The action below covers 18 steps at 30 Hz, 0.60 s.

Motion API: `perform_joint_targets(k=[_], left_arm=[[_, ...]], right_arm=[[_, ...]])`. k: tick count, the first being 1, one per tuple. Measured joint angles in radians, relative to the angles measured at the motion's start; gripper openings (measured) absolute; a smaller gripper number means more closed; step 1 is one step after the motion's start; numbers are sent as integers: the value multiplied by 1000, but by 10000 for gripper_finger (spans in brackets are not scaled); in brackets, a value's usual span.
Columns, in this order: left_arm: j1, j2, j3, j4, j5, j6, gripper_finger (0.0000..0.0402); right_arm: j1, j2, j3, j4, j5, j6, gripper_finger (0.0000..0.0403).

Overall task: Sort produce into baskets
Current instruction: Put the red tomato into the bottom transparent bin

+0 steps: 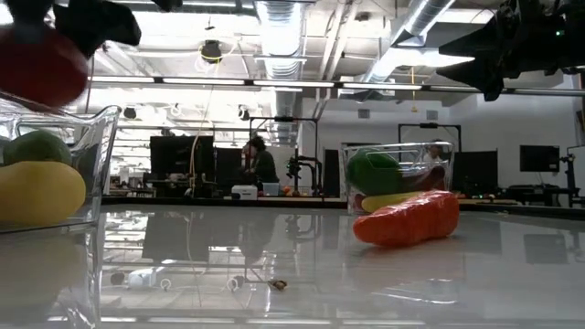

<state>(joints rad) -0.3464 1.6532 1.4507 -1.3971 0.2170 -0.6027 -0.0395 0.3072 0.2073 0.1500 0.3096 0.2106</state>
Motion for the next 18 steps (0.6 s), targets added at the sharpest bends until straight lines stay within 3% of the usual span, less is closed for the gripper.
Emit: perform_joint_targets(k=[3, 5, 13, 18], left_arm=[[-38, -4, -10, -5, -160, -90, 260], [-46, -2, -19, -2, -192, -118, 260], [-32, 1, -37, 38, -100, -170, 261], [-13, 1, -37, 67, -94, -170, 268]], right_arm=[[0, 0, 0, 5, 0, -6, 256], [0, 0, 0, 7, 2, -10, 256], [-9, 0, 0, 11, 4, -35, 256], [-9, 0, 0, 10, 4, -35, 256]])
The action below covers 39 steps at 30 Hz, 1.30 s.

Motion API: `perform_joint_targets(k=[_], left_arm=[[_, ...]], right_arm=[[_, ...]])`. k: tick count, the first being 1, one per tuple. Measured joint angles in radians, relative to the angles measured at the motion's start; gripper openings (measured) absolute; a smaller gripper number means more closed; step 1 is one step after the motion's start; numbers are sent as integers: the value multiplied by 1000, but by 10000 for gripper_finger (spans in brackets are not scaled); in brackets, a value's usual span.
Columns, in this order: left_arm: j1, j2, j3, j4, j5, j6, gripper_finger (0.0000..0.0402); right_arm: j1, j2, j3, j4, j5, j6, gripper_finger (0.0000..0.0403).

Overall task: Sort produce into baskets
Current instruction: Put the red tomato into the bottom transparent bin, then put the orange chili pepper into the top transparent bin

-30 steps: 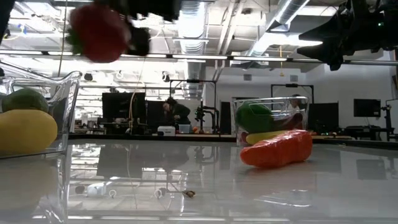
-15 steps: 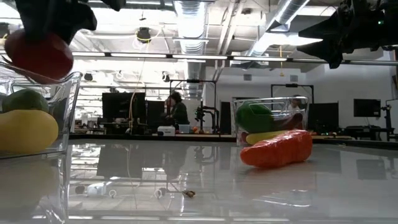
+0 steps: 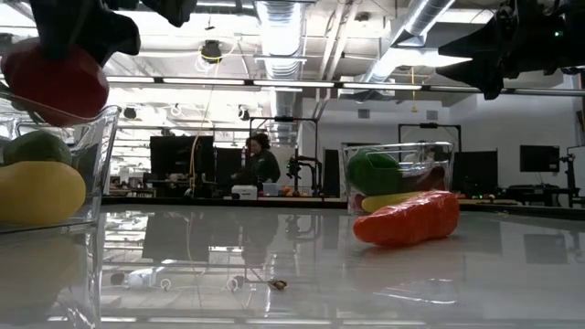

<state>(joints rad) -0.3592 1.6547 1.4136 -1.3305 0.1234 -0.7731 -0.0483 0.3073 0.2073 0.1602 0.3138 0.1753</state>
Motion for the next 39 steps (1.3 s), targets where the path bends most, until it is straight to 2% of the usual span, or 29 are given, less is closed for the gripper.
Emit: perform_joint_targets(k=[4, 8, 12, 14, 20, 24, 28, 33, 39], left_arm=[[2, 0, 0, 6, 10, -15, 302], [-1, 0, 0, -34, 95, -33, 340], [-2, 0, 4, -87, 195, -36, 352], [-2, 0, 28, -65, 188, -36, 351], [-1, 0, 112, 150, 60, 54, 343], [-1, 4, 118, 268, -53, 139, 336], [41, 65, 118, 375, -214, 218, 329], [83, 179, 118, 619, -310, 346, 327], [103, 288, 117, 815, -443, 387, 327]], right_arm=[[0, 0, 0, -1, 0, -1, 256], [0, 0, 0, -1, 1, -16, 256], [0, 0, 0, 2, 2, -29, 256], [0, 0, 0, 15, 2, -35, 256], [0, 0, 0, 25, 2, -27, 256], [0, 0, 0, 28, 2, -23, 256], [0, 0, 0, 28, 2, -16, 256], [1, 0, 0, 16, 1, 0, 256], [1, 0, 0, 7, 2, 0, 256]])
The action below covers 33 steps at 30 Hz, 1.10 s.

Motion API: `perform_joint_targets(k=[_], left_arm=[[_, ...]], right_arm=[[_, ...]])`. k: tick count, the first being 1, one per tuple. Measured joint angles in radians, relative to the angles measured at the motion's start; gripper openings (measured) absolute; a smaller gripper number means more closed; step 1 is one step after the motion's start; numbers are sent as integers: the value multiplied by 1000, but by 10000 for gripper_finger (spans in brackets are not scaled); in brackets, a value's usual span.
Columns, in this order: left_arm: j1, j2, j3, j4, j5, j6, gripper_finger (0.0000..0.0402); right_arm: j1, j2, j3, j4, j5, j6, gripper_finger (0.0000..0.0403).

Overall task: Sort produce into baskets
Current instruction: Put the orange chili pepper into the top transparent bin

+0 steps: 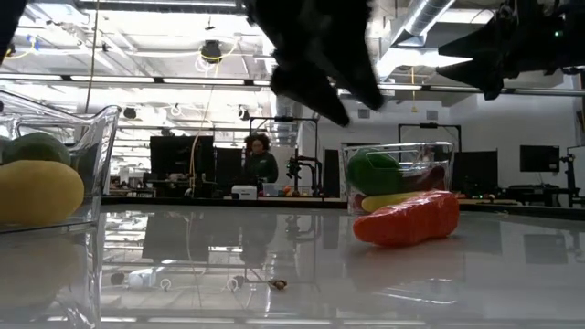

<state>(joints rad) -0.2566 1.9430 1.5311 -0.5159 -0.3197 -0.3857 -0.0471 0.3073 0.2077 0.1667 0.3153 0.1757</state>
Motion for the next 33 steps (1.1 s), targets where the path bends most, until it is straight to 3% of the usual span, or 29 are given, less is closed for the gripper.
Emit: perform_joint_targets(k=[3, 9, 18, 23, 33], left_arm=[[1, 52, 0, 106, -2, 34, 327], [-1, 164, 0, 302, 126, 98, 327], [0, 253, 0, 358, 54, 111, 327], [0, 269, 0, 344, 76, 113, 321], [20, 266, 0, 271, 72, 131, 212]], right_arm=[[0, 0, 0, -13, 0, 0, 256], [0, 0, 0, -17, 0, 0, 256], [0, 0, 0, -18, 0, 0, 256], [0, 0, 0, -18, 0, 1, 256], [0, 0, 0, -18, 0, 0, 256]])
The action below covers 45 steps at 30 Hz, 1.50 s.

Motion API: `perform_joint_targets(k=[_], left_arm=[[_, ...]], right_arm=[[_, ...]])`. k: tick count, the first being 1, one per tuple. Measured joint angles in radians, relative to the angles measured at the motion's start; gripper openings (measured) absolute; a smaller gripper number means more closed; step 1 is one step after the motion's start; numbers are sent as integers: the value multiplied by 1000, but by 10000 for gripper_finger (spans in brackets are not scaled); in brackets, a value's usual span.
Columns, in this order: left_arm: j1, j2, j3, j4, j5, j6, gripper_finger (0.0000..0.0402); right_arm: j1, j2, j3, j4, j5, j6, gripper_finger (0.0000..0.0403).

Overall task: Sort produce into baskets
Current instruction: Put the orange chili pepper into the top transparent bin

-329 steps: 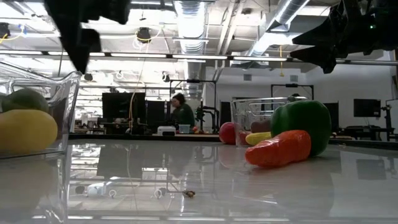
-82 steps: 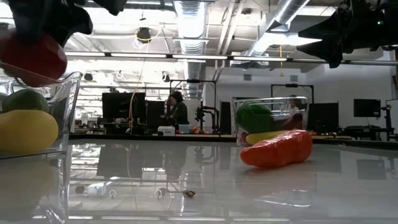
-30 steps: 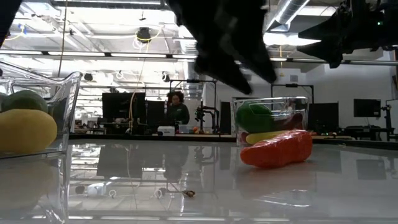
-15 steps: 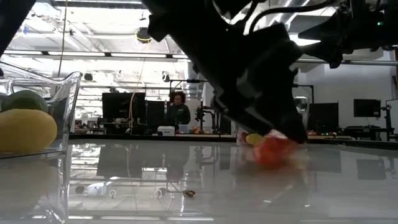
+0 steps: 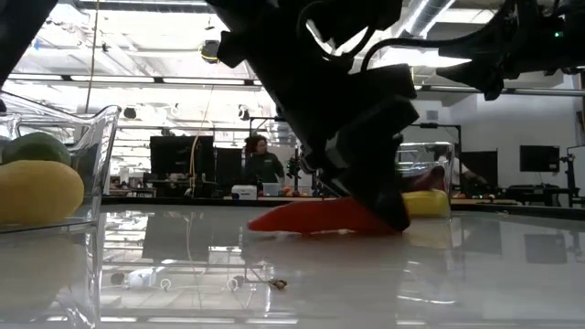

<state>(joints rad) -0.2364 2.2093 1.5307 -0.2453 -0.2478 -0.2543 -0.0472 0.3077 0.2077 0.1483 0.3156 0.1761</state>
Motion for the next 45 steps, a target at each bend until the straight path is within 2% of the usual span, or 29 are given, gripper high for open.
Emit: perform_joint_targets(k=[4, 8, 12, 19, 22, 25, 28, 36, 45], left_arm=[[2, -12, 0, -41, 7, 14, 163], [2, -41, 0, -108, 7, 27, 134], [12, -113, 0, -185, 5, 44, 132], [22, -332, 0, -297, 37, 66, 142], [18, -400, 1, -279, -16, 106, 142], [37, -419, 1, -218, -108, 189, 143], [93, -409, 1, -105, -112, 271, 143], [281, -318, 0, 193, 64, 410, 143], [427, -152, 0, 691, 214, 375, 144]], right_arm=[[0, 0, 0, 1, 0, 0, 256], [0, 0, 0, 1, 0, 1, 256], [0, 0, 0, -1, 0, 10, 256], [0, 0, 0, -5, 0, 5, 256], [0, 0, 0, 1, 0, 2, 256], [0, 0, 0, 13, 0, 5, 256], [2, 0, 0, 22, -1, 7, 256], [1, -21, 13, 19, -1, -24, 256], [1, -55, 64, -91, -1, -51, 256]])
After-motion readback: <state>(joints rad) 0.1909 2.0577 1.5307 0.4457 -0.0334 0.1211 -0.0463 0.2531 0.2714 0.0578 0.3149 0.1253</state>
